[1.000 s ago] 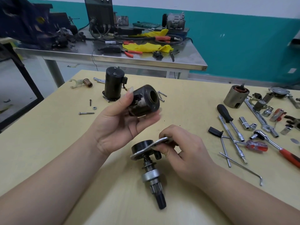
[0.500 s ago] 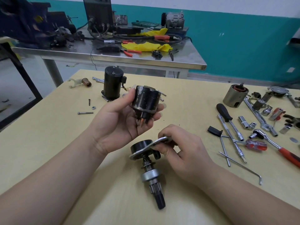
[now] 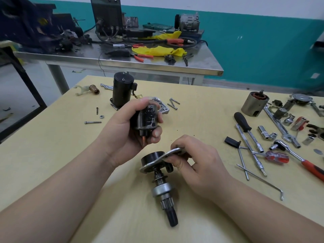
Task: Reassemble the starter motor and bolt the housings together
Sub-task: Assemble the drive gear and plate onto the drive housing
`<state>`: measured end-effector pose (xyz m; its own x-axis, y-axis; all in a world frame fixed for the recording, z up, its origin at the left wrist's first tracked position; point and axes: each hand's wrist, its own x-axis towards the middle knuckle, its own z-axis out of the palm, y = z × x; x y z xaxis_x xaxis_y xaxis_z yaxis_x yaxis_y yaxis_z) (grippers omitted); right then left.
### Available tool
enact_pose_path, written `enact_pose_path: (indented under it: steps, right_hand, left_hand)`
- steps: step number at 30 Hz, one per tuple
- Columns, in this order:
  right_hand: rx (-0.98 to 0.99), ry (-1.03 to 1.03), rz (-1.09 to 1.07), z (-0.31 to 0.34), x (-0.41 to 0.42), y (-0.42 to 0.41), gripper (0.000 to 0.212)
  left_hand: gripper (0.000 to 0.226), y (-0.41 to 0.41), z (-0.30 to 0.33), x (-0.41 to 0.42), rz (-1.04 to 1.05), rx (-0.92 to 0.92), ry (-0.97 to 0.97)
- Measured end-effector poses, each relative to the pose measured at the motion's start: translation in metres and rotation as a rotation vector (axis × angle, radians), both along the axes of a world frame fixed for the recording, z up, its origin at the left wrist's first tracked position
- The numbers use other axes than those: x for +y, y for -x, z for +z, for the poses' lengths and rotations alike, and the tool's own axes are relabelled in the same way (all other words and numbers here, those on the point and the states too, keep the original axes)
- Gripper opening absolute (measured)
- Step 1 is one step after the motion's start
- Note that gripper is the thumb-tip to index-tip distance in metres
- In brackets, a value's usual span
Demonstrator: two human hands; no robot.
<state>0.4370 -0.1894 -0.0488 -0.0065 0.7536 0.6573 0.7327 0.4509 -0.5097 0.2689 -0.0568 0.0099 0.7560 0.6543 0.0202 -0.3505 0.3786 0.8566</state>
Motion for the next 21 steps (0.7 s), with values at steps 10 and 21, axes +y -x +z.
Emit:
enact_pose_path:
  steps: [10,21]
  right_hand:
    - [0.031,0.019,-0.007,0.0033,-0.0014,0.0013,0.016]
    - [0.331,0.265,0.024,0.0067,0.0012,0.0046,0.016]
  left_hand:
    - [0.071,0.0087,-0.0041,0.004,0.031,-0.073,-0.473]
    - [0.07,0.0062,-0.0029,-0.0005,0.226,-0.028,-0.761]
